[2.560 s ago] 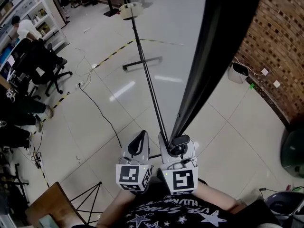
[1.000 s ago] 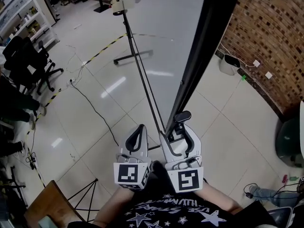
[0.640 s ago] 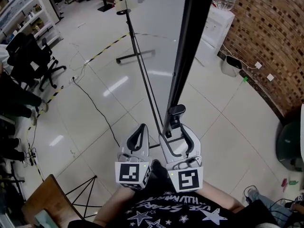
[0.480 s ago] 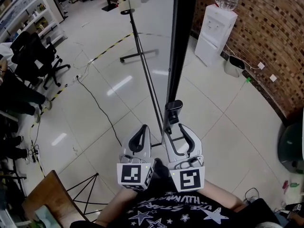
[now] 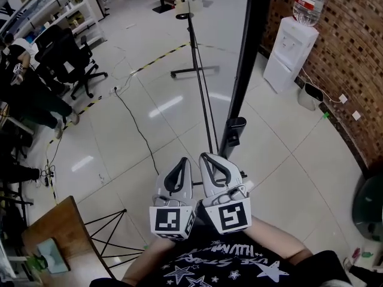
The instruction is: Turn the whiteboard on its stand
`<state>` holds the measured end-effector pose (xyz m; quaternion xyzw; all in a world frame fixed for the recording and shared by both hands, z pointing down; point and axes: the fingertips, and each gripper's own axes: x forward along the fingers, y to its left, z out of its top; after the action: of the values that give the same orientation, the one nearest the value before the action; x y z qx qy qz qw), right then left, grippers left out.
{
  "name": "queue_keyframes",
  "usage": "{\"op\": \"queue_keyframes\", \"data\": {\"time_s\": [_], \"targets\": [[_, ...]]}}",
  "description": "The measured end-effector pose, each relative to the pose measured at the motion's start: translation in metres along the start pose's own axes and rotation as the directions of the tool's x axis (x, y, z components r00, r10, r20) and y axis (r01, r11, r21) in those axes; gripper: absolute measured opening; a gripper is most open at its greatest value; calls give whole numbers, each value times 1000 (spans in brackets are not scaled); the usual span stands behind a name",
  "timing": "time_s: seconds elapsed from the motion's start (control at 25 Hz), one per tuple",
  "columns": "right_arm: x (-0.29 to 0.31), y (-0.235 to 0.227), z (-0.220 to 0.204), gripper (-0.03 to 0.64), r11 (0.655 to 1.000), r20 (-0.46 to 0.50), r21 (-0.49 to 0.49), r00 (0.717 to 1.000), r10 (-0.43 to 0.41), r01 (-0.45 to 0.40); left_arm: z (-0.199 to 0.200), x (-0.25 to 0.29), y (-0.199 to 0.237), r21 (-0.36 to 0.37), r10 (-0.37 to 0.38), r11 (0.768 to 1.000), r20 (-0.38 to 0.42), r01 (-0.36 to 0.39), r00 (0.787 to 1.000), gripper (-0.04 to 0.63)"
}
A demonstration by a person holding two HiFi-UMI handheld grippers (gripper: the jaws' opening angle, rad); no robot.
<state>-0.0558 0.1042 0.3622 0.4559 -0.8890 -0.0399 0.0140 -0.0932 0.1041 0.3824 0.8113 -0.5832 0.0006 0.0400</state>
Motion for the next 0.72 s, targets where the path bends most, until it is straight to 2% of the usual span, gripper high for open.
{"op": "queue_keyframes", "data": {"time_s": [0.24, 0.72], "targets": [[22, 16, 2, 9, 998, -13, 12, 998, 61, -61, 9, -5, 14, -6, 29, 1000, 7, -29, 1000, 6], [30, 14, -3, 9, 998, -45, 13, 997, 62, -61, 13, -2, 24, 8, 48, 999, 26, -48, 999, 6]]}}
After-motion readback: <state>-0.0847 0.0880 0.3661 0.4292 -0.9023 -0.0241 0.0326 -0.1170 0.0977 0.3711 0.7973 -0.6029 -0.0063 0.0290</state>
